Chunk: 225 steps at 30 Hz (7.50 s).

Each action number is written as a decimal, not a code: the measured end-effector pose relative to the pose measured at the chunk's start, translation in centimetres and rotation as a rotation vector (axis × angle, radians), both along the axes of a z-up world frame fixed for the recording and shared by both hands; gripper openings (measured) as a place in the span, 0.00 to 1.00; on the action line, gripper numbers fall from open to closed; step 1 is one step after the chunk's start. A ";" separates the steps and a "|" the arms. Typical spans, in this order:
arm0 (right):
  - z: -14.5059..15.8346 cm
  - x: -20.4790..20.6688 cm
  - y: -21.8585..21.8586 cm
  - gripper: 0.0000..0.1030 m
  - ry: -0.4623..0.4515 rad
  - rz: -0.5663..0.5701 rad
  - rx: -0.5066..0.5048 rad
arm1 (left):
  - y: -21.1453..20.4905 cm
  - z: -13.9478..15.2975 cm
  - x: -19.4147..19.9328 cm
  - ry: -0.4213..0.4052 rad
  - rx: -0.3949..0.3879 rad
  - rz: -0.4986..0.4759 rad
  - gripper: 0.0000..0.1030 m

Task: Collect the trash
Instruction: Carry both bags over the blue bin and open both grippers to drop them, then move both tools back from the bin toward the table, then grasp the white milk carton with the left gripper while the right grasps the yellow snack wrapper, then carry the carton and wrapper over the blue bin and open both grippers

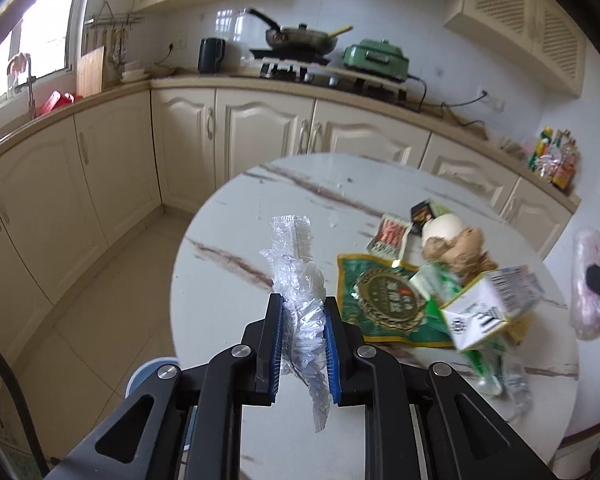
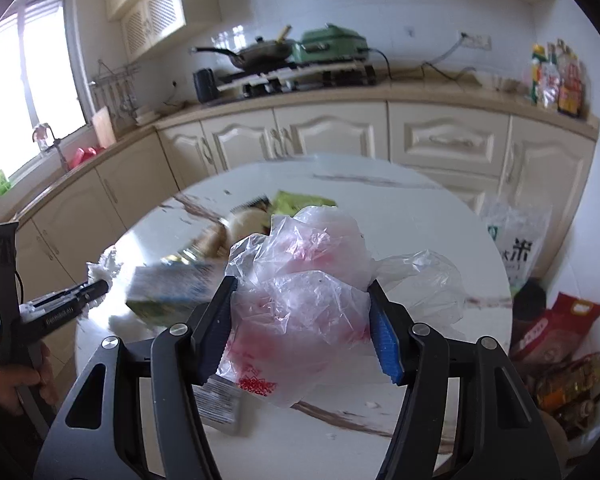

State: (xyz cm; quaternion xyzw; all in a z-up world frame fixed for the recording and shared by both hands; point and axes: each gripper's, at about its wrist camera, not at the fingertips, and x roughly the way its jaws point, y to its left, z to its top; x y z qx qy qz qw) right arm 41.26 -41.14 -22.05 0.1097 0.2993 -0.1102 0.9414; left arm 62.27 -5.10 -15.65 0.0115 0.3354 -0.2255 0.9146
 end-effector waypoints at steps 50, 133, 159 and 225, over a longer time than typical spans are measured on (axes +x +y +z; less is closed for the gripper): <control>-27.8 31.6 36.4 0.92 0.391 0.483 -0.033 | 21.3 -21.1 10.0 0.416 0.058 0.391 0.57; 2.5 -6.0 0.2 1.00 -0.020 -0.094 -0.093 | -5.2 -1.5 -24.6 -0.242 0.140 -0.099 0.99; -5.6 4.5 -2.9 1.00 0.215 0.065 -0.050 | -11.5 -2.4 -6.0 -0.151 0.187 -0.509 0.35; -2.1 7.4 0.0 0.10 0.164 0.169 -0.026 | 4.5 1.8 -8.1 -0.125 -0.063 -0.261 0.33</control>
